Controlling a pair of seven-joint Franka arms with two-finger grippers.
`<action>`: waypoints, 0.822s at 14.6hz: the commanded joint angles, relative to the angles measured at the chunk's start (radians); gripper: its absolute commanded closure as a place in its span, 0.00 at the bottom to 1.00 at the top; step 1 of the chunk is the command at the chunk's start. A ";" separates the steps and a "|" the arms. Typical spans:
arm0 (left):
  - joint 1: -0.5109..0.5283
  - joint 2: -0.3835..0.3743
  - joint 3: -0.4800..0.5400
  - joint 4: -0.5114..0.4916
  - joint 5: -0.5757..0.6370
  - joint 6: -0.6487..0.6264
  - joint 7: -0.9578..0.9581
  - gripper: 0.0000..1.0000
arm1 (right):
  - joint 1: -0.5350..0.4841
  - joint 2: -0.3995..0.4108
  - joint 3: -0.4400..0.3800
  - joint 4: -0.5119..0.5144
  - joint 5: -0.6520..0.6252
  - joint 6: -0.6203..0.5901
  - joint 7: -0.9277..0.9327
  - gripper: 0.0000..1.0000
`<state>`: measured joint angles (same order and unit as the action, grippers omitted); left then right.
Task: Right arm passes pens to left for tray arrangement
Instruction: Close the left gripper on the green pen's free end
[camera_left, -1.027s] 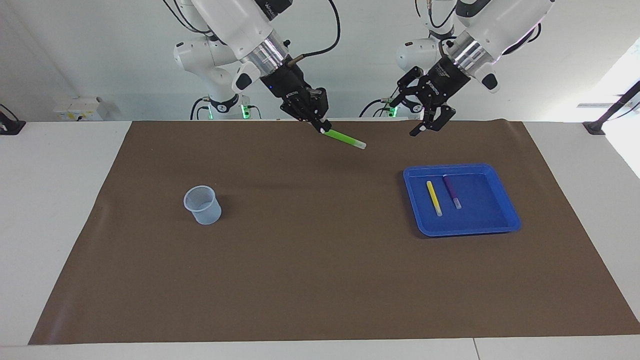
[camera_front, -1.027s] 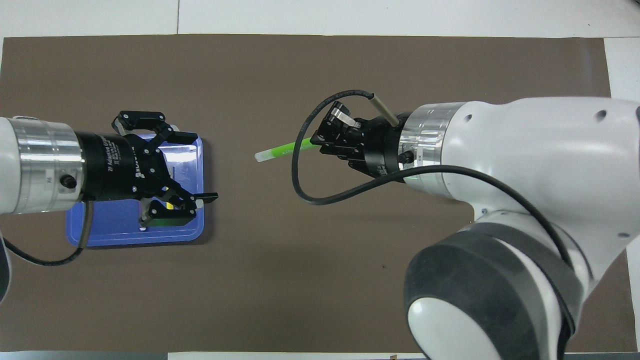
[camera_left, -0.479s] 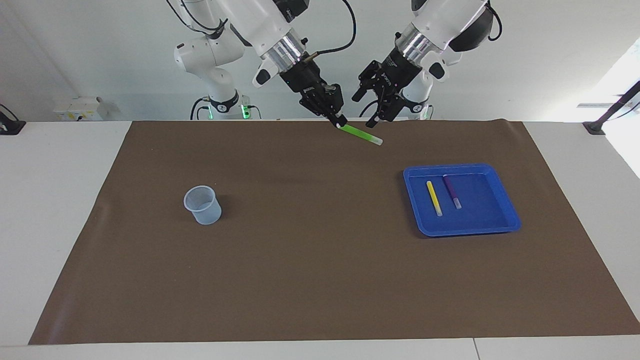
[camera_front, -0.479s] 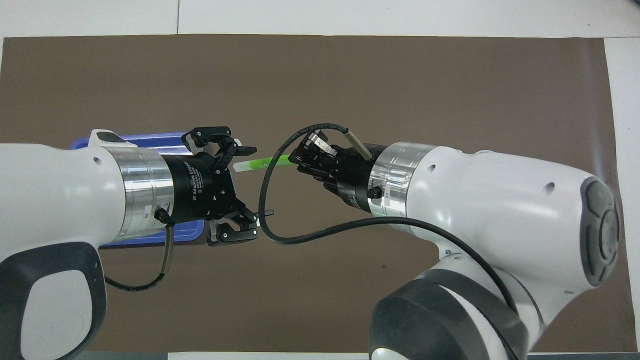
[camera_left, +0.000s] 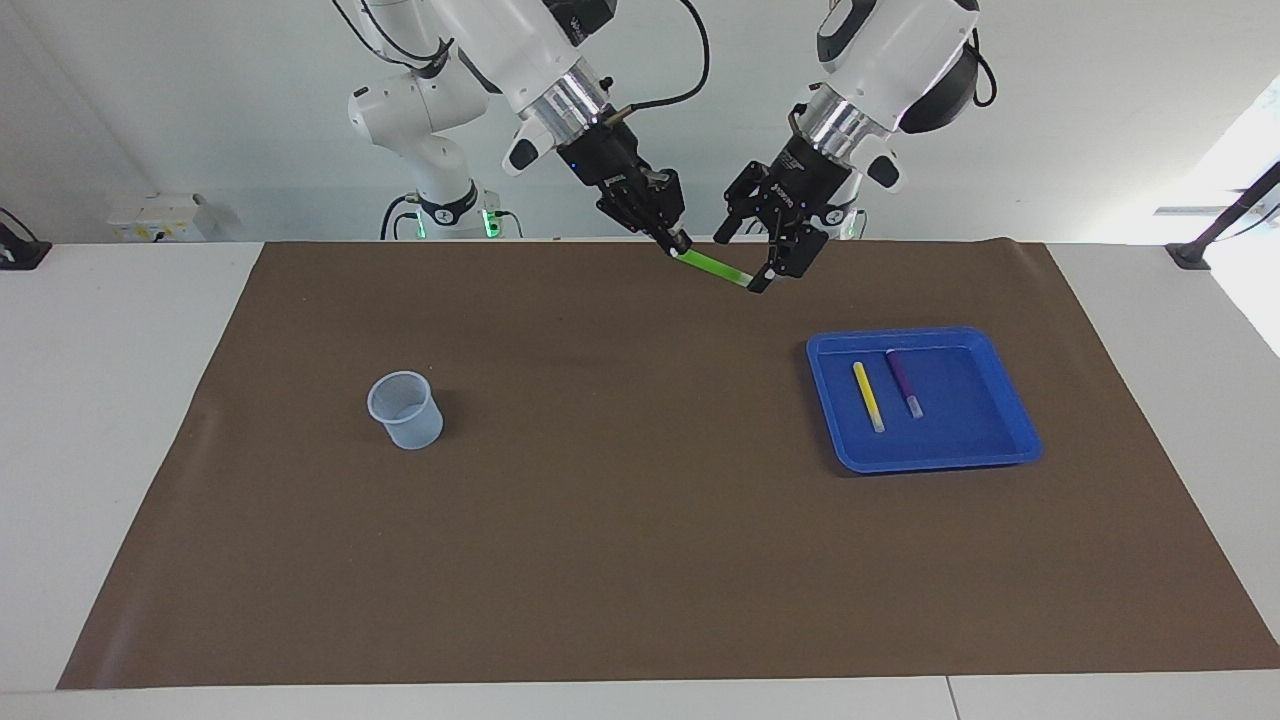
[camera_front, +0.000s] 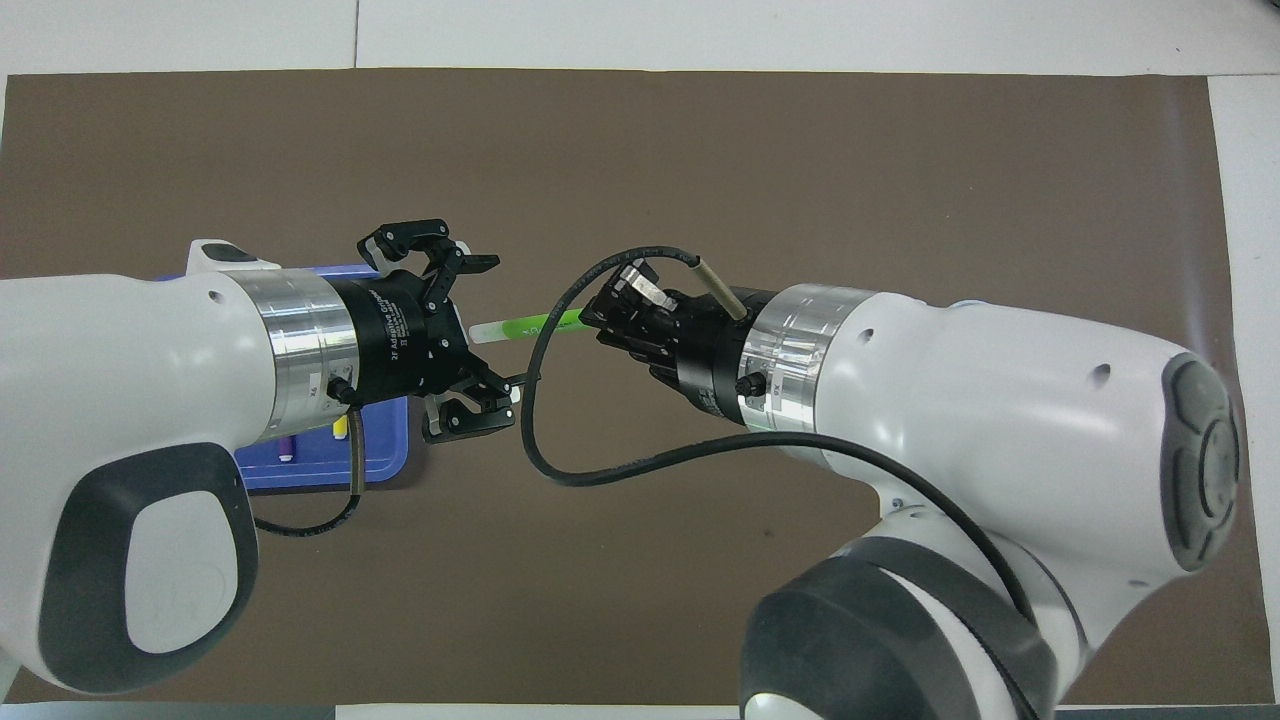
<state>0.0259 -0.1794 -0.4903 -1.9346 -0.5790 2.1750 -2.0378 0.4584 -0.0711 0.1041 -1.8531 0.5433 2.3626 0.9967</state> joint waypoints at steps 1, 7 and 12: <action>-0.046 -0.006 0.007 -0.030 0.011 0.035 0.002 0.00 | -0.006 -0.022 0.003 -0.028 0.024 0.020 -0.006 1.00; -0.047 -0.005 0.007 -0.027 0.011 0.032 0.016 0.07 | -0.009 -0.022 0.003 -0.028 0.024 0.020 -0.013 1.00; -0.043 -0.002 0.007 -0.021 0.013 0.028 0.025 0.48 | -0.011 -0.022 0.003 -0.028 0.024 0.018 -0.029 1.00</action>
<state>-0.0117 -0.1747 -0.4891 -1.9468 -0.5751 2.1879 -2.0252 0.4560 -0.0714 0.1041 -1.8538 0.5433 2.3630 0.9960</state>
